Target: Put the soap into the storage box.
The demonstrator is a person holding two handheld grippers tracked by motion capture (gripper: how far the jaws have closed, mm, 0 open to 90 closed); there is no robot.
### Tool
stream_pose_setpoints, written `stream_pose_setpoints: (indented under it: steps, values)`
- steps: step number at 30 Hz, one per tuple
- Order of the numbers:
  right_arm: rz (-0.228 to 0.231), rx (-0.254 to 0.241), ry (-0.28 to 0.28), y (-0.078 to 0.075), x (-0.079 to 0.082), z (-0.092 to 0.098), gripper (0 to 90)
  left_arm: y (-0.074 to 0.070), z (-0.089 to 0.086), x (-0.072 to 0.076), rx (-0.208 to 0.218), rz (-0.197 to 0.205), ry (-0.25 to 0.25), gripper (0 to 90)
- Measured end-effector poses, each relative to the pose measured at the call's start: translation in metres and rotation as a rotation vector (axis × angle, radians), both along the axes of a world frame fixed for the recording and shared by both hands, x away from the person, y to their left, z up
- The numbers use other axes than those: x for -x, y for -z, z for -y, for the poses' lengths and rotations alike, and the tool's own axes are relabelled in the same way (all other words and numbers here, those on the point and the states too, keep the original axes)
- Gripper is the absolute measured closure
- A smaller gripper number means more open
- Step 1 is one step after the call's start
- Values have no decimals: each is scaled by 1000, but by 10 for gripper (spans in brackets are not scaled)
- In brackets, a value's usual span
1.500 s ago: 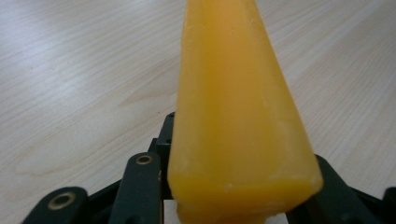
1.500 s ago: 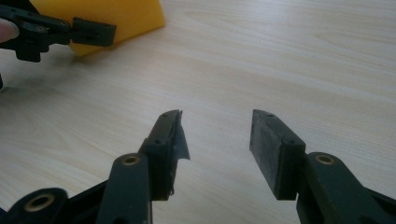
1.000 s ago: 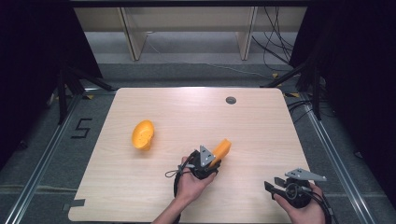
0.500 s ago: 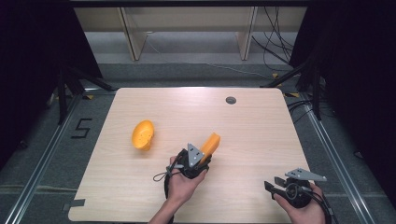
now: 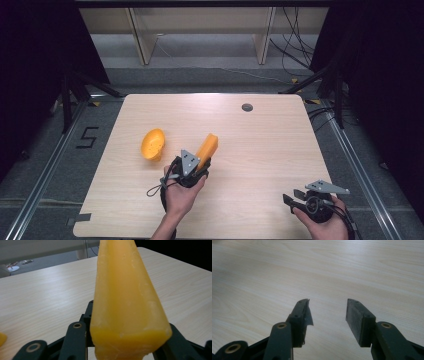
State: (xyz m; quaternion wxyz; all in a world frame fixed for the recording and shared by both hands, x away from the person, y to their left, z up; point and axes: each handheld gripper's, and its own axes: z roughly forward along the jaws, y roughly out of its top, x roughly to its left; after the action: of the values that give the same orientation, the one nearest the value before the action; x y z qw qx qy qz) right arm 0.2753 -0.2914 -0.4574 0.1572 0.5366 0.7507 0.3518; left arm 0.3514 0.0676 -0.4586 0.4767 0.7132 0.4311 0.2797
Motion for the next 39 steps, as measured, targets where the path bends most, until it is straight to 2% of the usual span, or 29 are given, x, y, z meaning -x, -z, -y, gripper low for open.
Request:
stream_pose_setpoints:
  steps: [12, 24, 30, 32, 33, 39]
  values:
    - [-5, 2, 8, -1, 1, -1, 533, -7, -28, 3, 34, 26, -95, 604]
    - [3, 5, 1, 0, 0, 0, 533, -14, -52, 1, 37, 46, -180, 604]
    - [2, -5, -3, 0, 0, 0, 533, -17, -69, -2, 39, 58, -247, 604]
    - [16, -1, -16, 1, -1, 0, 533, -18, -72, -2, 41, 61, -254, 604]
    - [5, -2, -11, 1, -1, 0, 533, -18, -75, -3, 42, 61, -261, 604]
    - [13, 0, -19, 1, -1, 0, 533, -23, -85, -4, 42, 73, -292, 604]
